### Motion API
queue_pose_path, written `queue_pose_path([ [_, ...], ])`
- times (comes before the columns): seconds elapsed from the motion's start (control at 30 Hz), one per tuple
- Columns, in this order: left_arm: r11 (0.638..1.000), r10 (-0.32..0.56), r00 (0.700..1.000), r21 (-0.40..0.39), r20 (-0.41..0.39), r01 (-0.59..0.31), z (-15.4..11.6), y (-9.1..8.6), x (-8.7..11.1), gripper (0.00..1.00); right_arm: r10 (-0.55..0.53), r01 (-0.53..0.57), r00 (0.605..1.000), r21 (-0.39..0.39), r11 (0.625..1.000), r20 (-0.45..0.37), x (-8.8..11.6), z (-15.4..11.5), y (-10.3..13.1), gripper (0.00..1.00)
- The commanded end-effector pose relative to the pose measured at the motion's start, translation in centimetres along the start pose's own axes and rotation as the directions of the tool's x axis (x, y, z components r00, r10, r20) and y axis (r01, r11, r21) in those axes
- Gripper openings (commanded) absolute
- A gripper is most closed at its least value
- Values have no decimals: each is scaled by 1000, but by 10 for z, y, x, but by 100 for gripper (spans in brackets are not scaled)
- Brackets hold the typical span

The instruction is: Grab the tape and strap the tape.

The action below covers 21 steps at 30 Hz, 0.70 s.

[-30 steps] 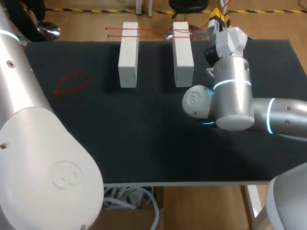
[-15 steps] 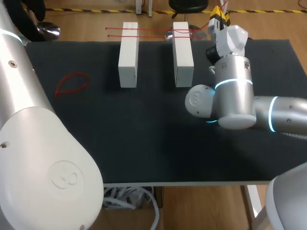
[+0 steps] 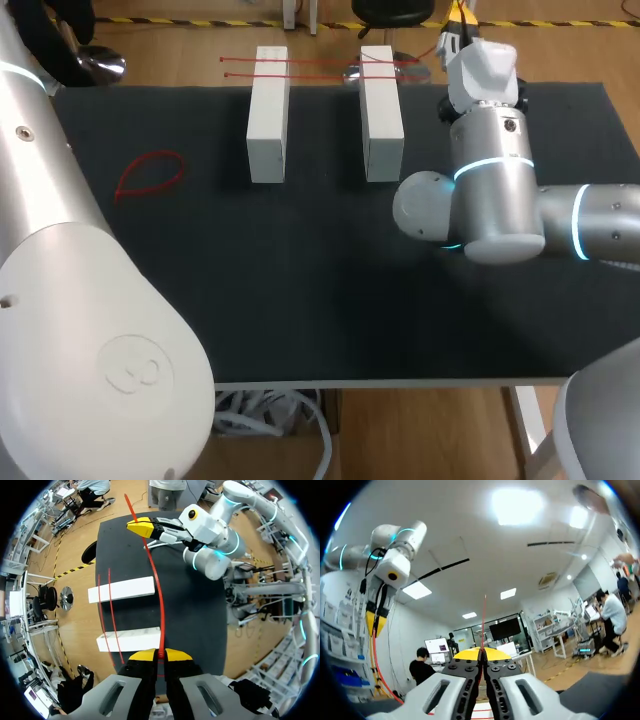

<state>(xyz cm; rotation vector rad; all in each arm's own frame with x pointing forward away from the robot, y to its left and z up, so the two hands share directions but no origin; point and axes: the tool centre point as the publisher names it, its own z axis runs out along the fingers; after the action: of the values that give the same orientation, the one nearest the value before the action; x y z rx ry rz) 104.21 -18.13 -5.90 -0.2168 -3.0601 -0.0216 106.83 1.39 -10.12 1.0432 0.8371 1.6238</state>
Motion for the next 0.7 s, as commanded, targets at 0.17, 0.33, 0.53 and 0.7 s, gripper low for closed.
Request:
queue_pose_path([
  [0.17,1000,0,1000,-5,-3,0,-1,-1,-1,0,-280,285,957,80,955,-70,-5,-5,22,0],
  [0.33,1000,0,1000,-5,-3,0,-1,-1,-1,0,-420,428,900,55,902,-120,-3,-6,26,0],
  [0.53,1000,0,1000,-5,-3,0,-1,-1,-1,0,-555,569,810,28,822,-190,2,-2,29,0],
  [0.7,1000,0,1000,-5,-3,0,-1,-1,-1,0,-694,712,680,-15,702,-236,5,2,30,0],
])
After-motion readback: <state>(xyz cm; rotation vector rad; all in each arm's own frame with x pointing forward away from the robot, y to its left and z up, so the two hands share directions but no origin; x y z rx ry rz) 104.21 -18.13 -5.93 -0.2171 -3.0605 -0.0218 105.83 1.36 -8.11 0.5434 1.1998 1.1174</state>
